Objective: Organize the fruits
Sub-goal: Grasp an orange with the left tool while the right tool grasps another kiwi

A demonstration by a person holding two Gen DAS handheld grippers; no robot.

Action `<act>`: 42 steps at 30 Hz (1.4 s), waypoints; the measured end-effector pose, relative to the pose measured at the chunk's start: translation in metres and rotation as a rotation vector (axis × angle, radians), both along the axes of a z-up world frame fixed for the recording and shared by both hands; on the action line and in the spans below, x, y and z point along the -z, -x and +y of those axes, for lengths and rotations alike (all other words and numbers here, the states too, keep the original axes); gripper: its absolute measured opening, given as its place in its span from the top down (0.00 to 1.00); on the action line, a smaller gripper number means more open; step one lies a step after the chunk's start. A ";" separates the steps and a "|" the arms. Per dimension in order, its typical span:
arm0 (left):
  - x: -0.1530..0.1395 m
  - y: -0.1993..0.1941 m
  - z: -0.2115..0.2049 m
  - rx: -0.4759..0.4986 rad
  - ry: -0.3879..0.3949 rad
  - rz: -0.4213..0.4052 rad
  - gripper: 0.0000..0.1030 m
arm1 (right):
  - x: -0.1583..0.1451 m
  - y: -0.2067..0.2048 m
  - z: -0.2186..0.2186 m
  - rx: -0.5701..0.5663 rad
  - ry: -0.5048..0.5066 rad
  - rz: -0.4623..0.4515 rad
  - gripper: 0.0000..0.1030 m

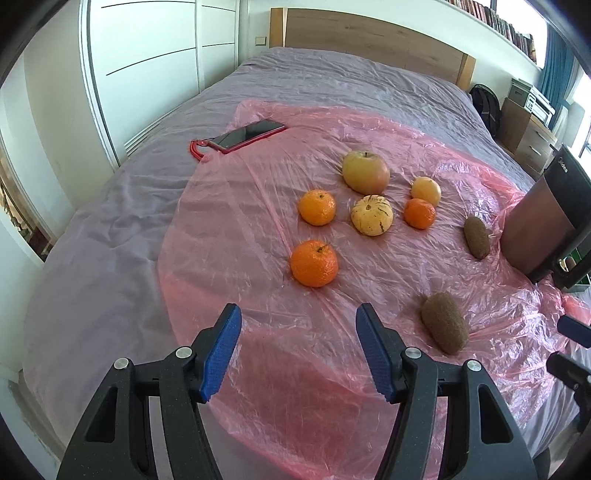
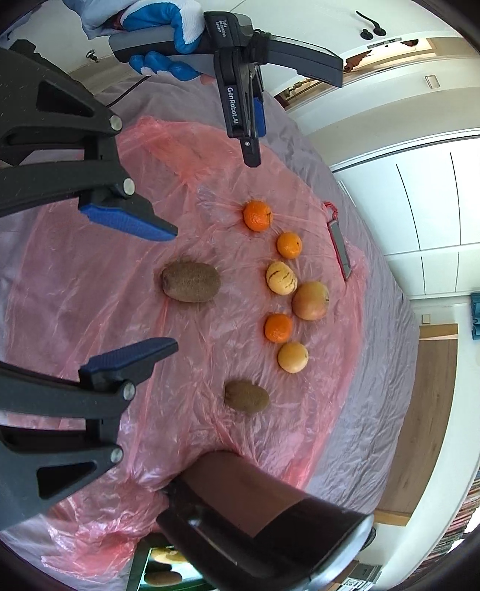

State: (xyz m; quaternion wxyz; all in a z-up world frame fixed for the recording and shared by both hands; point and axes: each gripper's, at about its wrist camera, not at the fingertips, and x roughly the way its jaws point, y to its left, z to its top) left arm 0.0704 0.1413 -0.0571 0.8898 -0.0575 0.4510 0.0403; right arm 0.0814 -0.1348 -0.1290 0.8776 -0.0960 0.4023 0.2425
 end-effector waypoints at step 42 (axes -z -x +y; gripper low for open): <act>0.074 -0.103 -0.008 0.118 -0.024 0.150 0.60 | 0.105 -0.093 0.057 -0.004 0.034 0.231 0.72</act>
